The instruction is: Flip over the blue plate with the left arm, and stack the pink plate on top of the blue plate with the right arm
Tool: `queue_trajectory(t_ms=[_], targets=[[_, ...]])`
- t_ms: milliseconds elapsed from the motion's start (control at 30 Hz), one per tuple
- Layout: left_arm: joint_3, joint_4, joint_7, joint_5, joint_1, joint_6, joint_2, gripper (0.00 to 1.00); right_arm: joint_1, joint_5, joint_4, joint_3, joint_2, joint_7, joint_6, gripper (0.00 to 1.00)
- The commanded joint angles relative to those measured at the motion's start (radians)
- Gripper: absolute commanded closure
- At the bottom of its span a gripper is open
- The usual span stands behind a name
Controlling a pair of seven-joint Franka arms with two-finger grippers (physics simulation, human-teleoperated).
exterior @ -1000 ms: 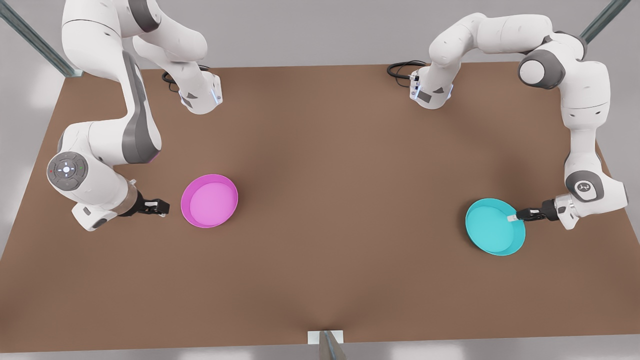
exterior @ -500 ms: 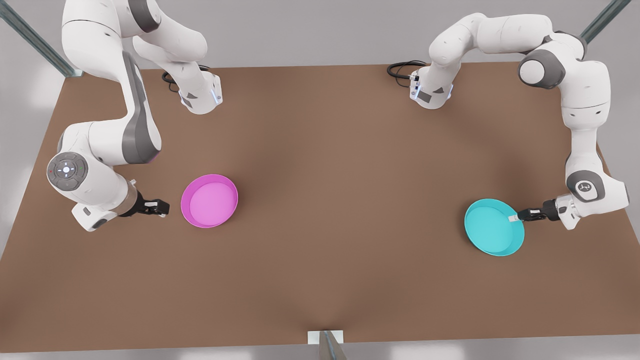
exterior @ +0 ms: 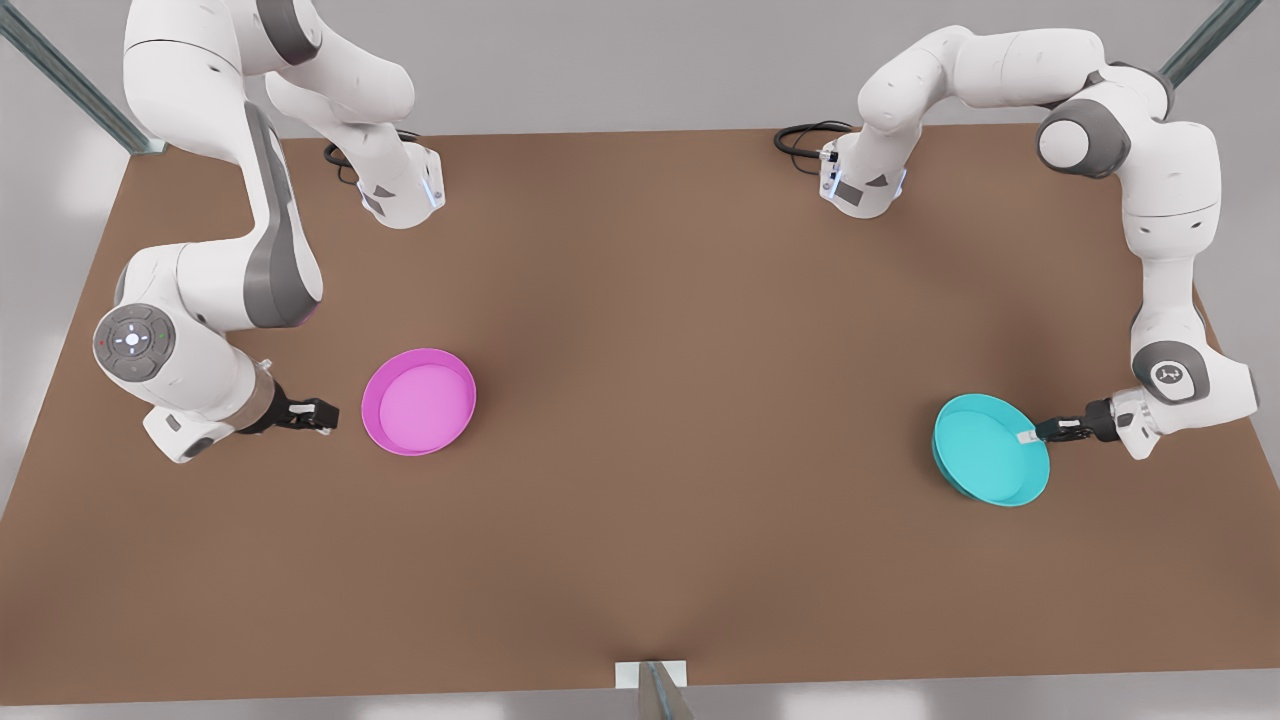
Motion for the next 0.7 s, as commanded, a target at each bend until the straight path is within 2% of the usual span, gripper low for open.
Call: queue_trajectory(t_ms=[0,667], targets=[[0.0,0.0,0.0,0.0,0.0,0.0,0.0,0.71,0.0,0.0,0.0,-0.001,0.0,0.0,0.0,0.0],[0.002,0.0,-0.014,0.003,-0.005,-0.038,-0.005,0.77,0.0,-0.002,0.0,-0.001,0.005,-0.002,0.0,0.0]])
